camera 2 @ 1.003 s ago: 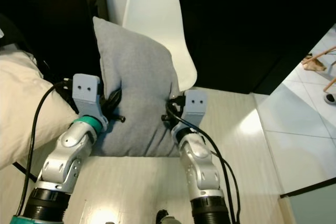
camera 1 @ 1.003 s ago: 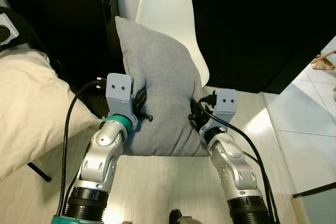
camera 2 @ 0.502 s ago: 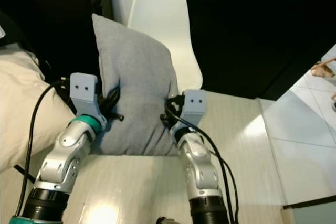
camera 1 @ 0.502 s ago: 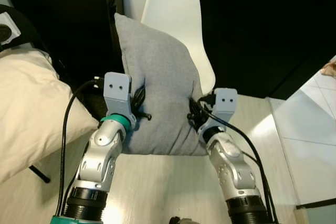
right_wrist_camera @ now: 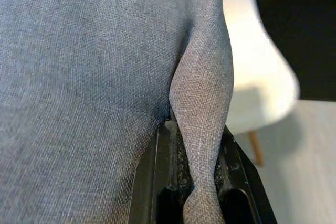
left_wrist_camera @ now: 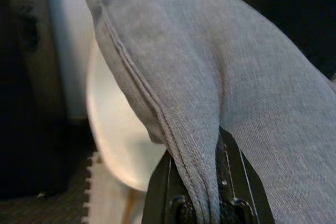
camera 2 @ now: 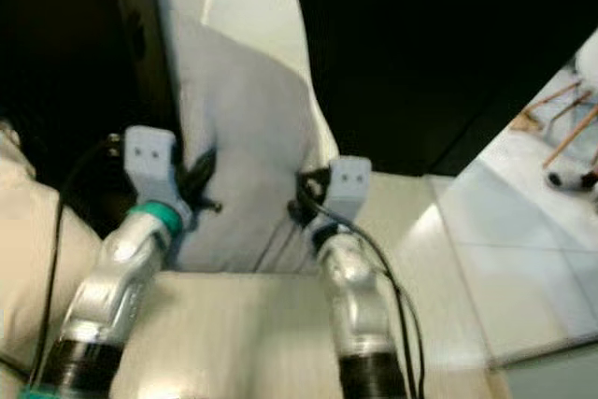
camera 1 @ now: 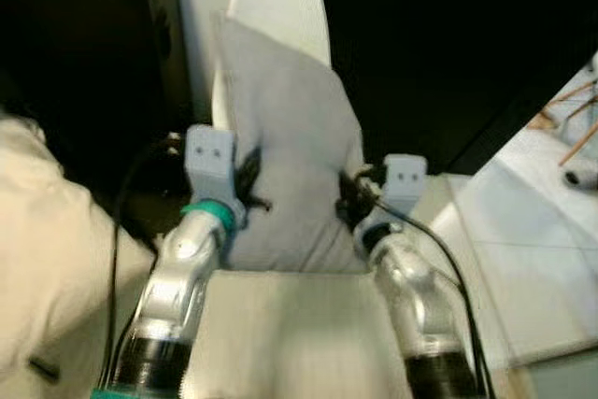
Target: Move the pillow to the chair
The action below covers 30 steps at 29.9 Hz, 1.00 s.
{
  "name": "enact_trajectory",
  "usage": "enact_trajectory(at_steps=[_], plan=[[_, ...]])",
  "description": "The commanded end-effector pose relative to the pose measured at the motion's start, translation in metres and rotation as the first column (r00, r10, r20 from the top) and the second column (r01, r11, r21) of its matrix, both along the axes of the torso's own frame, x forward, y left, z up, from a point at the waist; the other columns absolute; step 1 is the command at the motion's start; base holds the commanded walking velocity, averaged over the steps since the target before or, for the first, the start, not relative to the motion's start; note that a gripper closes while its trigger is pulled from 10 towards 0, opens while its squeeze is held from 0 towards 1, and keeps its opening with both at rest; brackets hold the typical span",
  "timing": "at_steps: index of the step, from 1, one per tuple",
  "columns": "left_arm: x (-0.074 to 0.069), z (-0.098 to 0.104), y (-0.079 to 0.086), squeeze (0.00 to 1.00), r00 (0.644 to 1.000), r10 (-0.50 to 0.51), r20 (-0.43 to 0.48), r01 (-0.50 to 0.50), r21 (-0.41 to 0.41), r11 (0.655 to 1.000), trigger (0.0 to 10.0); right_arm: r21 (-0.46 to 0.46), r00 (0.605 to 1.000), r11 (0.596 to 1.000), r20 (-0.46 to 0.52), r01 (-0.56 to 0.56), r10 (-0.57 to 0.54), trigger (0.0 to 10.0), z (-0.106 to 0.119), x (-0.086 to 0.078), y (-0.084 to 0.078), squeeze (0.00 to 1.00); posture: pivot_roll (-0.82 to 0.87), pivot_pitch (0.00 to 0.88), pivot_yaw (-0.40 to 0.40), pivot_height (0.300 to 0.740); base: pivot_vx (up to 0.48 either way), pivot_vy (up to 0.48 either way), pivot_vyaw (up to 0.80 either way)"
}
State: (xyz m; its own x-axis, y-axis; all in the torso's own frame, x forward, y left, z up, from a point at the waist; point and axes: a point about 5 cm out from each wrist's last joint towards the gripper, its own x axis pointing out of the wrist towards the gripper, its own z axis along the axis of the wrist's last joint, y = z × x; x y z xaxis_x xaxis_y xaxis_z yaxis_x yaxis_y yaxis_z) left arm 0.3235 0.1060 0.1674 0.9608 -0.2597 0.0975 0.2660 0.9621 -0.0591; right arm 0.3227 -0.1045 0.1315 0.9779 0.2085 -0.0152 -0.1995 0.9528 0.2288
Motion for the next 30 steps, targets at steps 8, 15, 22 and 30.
enact_trajectory(at_steps=[8, 15, 22, 30], plan=[[-0.0019, 0.0078, -0.0137, 0.0, 0.997, -0.058, 0.046, 0.059, -0.019, 0.998, 10.0, -0.013, 1.0, 1.0, 0.019, 0.003, -0.003, 10.0, 0.0026, 0.0003, -0.0026, 0.0, 0.06, 0.016, -0.001, 0.74, 0.311, 0.0, 0.0], [-0.0028, 0.0067, -0.0136, 0.0, 0.997, -0.063, 0.045, 0.063, -0.018, 0.998, 10.0, -0.013, 1.0, 1.0, 0.015, 0.003, -0.003, 10.0, 0.0009, -0.0004, -0.0024, 0.0, 0.06, 0.017, 0.0, 0.74, 0.311, 0.0, 0.0], [-0.0036, 0.0052, -0.0142, 0.0, 0.997, -0.065, 0.04, 0.066, -0.019, 0.998, 10.0, -0.016, 1.0, 1.0, 0.008, 0.003, -0.003, 10.0, -0.0008, -0.0012, -0.003, 0.0, 0.06, 0.021, 0.0, 0.74, 0.313, 0.0, 0.0], [-0.0039, 0.0049, -0.0148, 0.0, 0.997, -0.068, 0.039, 0.069, -0.02, 0.997, 10.0, -0.019, 1.0, 1.0, 0.002, 0.006, -0.006, 10.0, -0.0027, -0.0019, -0.0041, 0.0, 0.06, 0.024, 0.001, 0.74, 0.311, 0.0, 0.0]])
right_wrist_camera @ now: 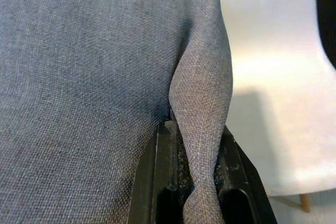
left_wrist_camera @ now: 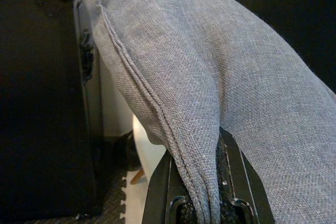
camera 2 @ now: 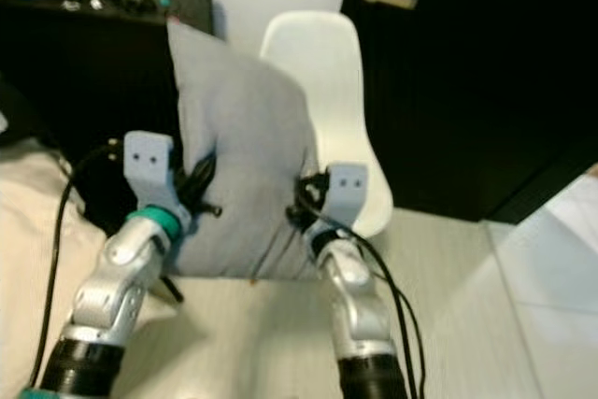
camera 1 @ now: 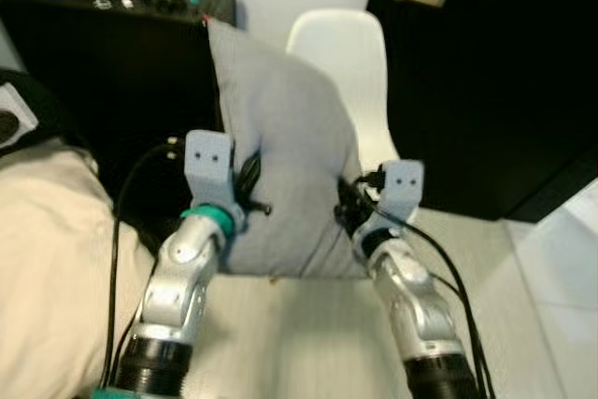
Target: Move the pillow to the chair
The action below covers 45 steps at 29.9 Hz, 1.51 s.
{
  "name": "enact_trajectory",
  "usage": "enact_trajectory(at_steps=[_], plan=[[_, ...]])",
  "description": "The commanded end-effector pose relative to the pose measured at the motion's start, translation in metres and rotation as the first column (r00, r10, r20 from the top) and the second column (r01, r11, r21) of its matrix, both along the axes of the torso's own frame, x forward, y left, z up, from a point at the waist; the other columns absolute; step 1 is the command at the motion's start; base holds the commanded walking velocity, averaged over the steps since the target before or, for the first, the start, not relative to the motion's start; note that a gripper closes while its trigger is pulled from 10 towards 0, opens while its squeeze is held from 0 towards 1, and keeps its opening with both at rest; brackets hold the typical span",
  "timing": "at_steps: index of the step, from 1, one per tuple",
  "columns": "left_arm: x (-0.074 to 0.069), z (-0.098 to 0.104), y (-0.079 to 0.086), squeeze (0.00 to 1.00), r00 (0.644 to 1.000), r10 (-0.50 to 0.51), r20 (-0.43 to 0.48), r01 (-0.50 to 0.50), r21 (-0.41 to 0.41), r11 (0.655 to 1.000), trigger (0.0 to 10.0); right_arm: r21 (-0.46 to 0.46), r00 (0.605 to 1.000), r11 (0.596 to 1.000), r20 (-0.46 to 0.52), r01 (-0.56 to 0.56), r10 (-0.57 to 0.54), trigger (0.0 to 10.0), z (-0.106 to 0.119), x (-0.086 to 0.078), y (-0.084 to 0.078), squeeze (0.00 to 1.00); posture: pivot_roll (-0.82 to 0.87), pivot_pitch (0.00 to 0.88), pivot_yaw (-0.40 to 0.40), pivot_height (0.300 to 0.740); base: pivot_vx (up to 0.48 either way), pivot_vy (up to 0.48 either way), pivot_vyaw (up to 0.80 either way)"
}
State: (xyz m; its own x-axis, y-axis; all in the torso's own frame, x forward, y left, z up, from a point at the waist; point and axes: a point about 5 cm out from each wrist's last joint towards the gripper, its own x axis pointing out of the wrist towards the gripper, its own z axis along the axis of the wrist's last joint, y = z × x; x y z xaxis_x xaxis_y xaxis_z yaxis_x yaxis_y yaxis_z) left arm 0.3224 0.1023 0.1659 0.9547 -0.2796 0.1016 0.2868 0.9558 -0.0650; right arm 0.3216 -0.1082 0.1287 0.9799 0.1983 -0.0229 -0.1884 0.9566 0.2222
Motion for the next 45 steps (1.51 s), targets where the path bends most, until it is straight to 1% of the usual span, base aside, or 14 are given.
enact_trajectory(at_steps=[1, 37, 41, 45], plan=[[-0.0028, 0.0063, -0.0112, 0.0, 0.998, -0.046, 0.036, 0.047, -0.014, 0.999, 10.0, -0.011, 1.0, 1.0, 0.007, -0.004, 0.004, 10.0, -0.0002, -0.001, -0.0006, 0.0, 0.06, 0.024, 0.001, 0.74, 0.315, 0.0, 0.0], [-0.0021, 0.0062, -0.0107, 0.0, 0.999, -0.026, 0.032, 0.027, -0.024, 0.999, 10.0, -0.021, 1.0, 1.0, 0.004, 0.0, 0.0, 10.0, -0.001, -0.0008, -0.0029, 0.0, 0.06, 0.023, 0.0, 0.74, 0.317, 0.0, 0.0], [0.0008, 0.001, -0.006, 0.0, 0.999, 0.023, -0.027, -0.024, -0.037, 0.999, 10.0, -0.019, 1.0, 1.0, 0.002, 0.0, 0.0, 10.0, -0.0016, -0.0012, -0.0024, 0.0, 0.06, 0.024, 0.0, 0.74, 0.131, 0.0, 0.0], [0.0013, 0.0008, -0.0033, 0.0, 0.999, 0.032, -0.027, -0.033, -0.042, 0.999, 10.0, -0.02, 1.0, 1.0, 0.0, 0.001, -0.001, 10.0, -0.0022, -0.0016, -0.0022, 0.0, 0.06, 0.024, 0.002, 0.74, 0.0, 0.0, 0.0]])
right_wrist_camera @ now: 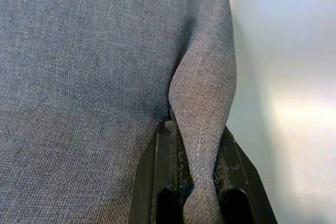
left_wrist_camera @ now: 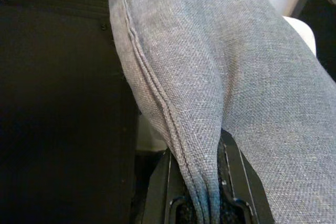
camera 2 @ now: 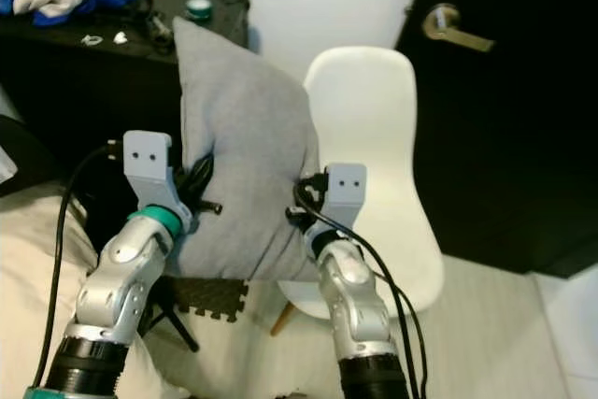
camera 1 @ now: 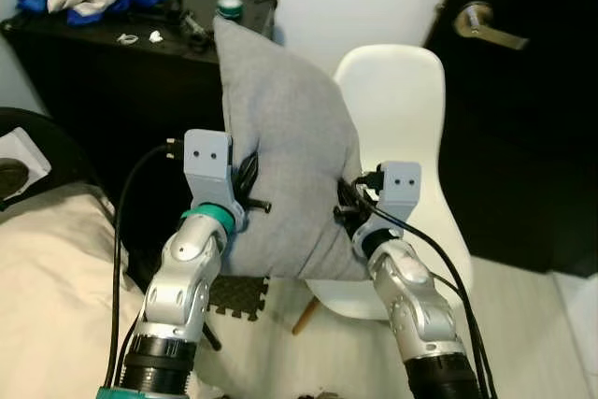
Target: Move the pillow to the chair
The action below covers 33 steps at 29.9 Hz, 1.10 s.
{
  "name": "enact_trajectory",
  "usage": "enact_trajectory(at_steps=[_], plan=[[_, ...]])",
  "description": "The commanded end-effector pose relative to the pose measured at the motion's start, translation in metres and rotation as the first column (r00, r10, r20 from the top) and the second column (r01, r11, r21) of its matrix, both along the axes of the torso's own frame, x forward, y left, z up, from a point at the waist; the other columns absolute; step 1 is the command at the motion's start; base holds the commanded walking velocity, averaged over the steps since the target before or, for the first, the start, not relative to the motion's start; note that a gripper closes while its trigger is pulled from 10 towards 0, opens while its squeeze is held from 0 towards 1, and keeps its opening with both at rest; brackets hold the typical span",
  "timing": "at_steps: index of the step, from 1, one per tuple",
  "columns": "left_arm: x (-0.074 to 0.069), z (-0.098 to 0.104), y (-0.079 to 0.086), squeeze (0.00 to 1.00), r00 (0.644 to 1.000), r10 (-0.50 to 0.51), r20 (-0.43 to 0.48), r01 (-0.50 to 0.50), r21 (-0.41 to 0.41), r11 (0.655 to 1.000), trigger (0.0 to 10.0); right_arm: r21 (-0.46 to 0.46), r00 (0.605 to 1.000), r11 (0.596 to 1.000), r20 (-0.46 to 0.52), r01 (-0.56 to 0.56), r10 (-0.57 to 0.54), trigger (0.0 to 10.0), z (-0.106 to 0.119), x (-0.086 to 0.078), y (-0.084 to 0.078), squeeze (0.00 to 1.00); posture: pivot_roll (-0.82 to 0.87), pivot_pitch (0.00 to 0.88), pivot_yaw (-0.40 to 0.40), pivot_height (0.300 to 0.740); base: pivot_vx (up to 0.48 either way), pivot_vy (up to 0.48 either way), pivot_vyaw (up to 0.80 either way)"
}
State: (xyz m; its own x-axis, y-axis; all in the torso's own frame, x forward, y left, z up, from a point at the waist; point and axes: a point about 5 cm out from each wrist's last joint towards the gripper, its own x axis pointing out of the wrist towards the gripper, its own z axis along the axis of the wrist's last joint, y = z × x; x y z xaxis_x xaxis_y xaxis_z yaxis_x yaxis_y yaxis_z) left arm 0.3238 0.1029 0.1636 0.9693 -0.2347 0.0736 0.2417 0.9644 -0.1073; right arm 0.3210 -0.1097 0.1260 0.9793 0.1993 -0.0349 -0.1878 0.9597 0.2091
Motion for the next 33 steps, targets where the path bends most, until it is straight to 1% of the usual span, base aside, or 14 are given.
enact_trajectory(at_steps=[1, 12, 23, 33], plan=[[-0.0001, 0.0031, -0.004, 0.0, 1.0, -0.011, 0.012, 0.011, -0.009, 1.0, 10.0, -0.005, 1.0, 1.0, 0.01, 0.003, -0.003, 10.0, 0.0006, -0.0009, -0.0007, 0.0, 0.06, 0.024, 0.002, 0.74, 0.0, 0.0, 0.0], [-0.0017, 0.0041, -0.0071, 0.0, 0.999, -0.021, 0.03, 0.021, 0.021, 1.0, 10.0, -0.004, 1.0, 1.0, 0.008, 0.003, -0.003, 10.0, 0.0006, -0.0016, -0.0005, 0.0, 0.06, 0.026, 0.004, 0.74, 0.0, 0.0, 0.0], [-0.0021, 0.0044, -0.0073, 0.0, 1.0, -0.02, 0.024, 0.019, 0.039, 0.999, 10.0, -0.001, 1.0, 1.0, 0.005, 0.004, -0.004, 10.0, -0.0005, -0.0022, 0.0003, 0.0, 0.06, 0.031, 0.007, 0.74, 0.0, -0.305, 0.0], [-0.0026, 0.0037, -0.0075, 0.0, 1.0, -0.018, 0.02, 0.018, 0.038, 0.999, 10.0, -0.002, 1.0, 1.0, 0.006, 0.003, -0.003, 10.0, -0.0004, -0.0027, -0.0002, 0.0, 0.06, 0.032, 0.006, 0.74, 0.0, -0.339, 0.0]])
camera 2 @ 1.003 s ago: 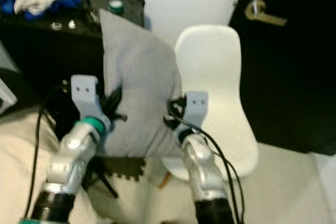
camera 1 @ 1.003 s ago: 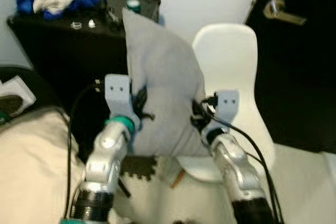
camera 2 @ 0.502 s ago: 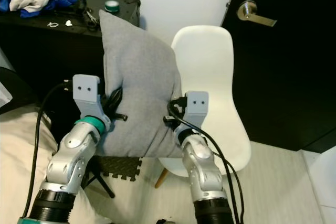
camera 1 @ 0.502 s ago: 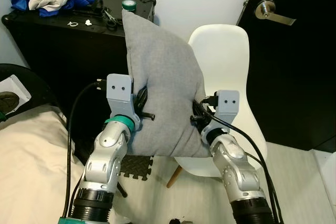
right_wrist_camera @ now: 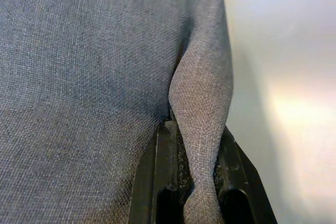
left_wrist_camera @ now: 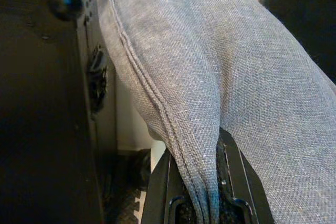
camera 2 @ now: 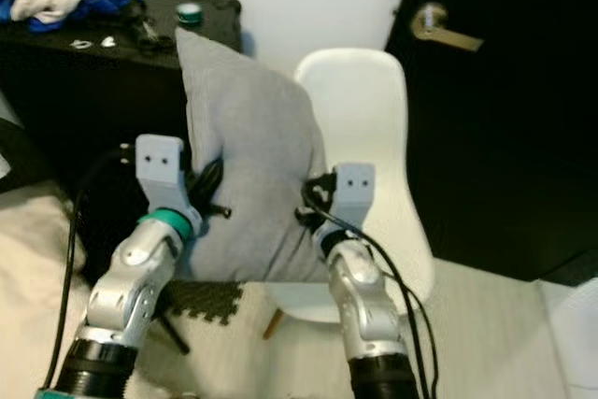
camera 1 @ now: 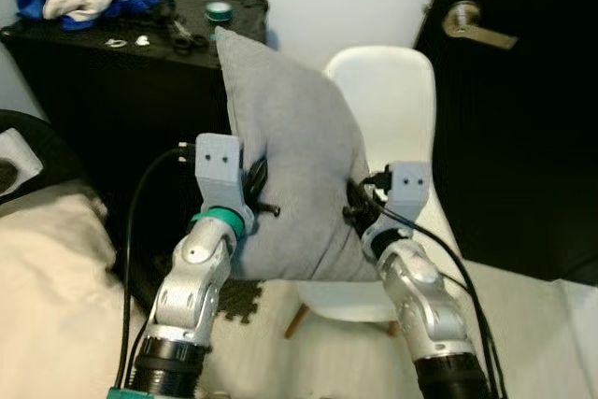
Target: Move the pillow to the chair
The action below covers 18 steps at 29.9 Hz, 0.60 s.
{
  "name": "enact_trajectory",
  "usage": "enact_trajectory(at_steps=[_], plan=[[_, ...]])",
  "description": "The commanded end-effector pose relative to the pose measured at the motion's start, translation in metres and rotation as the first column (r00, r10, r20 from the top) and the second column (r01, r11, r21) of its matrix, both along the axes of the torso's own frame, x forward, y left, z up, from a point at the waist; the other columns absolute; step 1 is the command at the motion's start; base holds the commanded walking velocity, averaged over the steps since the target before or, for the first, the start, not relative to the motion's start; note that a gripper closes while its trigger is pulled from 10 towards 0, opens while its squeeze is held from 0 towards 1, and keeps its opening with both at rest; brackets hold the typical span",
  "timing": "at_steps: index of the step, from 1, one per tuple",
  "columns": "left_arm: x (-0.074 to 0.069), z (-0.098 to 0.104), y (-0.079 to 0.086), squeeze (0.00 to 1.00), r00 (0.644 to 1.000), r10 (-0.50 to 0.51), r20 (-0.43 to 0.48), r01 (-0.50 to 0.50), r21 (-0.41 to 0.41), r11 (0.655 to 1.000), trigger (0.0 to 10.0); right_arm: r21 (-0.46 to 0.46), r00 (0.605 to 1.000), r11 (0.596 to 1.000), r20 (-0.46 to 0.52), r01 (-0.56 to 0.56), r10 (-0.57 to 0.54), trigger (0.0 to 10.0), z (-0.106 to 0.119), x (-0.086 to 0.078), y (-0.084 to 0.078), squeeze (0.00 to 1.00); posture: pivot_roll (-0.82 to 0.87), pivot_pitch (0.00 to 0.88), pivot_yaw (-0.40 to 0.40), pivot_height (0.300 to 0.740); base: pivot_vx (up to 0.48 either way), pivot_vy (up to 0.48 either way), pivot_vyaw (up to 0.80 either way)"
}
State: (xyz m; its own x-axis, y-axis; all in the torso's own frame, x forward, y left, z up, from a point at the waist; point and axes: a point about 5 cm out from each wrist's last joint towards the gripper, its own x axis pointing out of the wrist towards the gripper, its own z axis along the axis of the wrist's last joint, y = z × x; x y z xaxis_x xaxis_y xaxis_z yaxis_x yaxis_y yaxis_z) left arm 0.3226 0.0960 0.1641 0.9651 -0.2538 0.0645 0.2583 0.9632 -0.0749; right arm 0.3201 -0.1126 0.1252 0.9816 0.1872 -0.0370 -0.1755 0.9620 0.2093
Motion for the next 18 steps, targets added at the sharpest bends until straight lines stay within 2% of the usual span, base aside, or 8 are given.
enact_trajectory(at_steps=[1, 18], plan=[[-0.0015, 0.0033, -0.0006, 0.0, 1.0, -0.001, 0.021, 0.001, 0.004, 1.0, 10.0, -0.002, 1.0, 1.0, 0.008, -0.009, 0.009, 10.0, 0.0003, -0.0018, 0.0027, 0.0, 0.06, 0.032, 0.006, 0.74, 0.0, -0.337, 0.0], [-0.0025, 0.0022, -0.0019, 0.0, 1.0, -0.008, 0.017, 0.008, 0.017, 1.0, 10.0, -0.002, 1.0, 1.0, 0.006, -0.009, 0.009, 10.0, -0.0001, -0.0023, 0.0024, 0.0, 0.06, 0.032, 0.007, 0.74, 0.0, -0.341, 0.0]])
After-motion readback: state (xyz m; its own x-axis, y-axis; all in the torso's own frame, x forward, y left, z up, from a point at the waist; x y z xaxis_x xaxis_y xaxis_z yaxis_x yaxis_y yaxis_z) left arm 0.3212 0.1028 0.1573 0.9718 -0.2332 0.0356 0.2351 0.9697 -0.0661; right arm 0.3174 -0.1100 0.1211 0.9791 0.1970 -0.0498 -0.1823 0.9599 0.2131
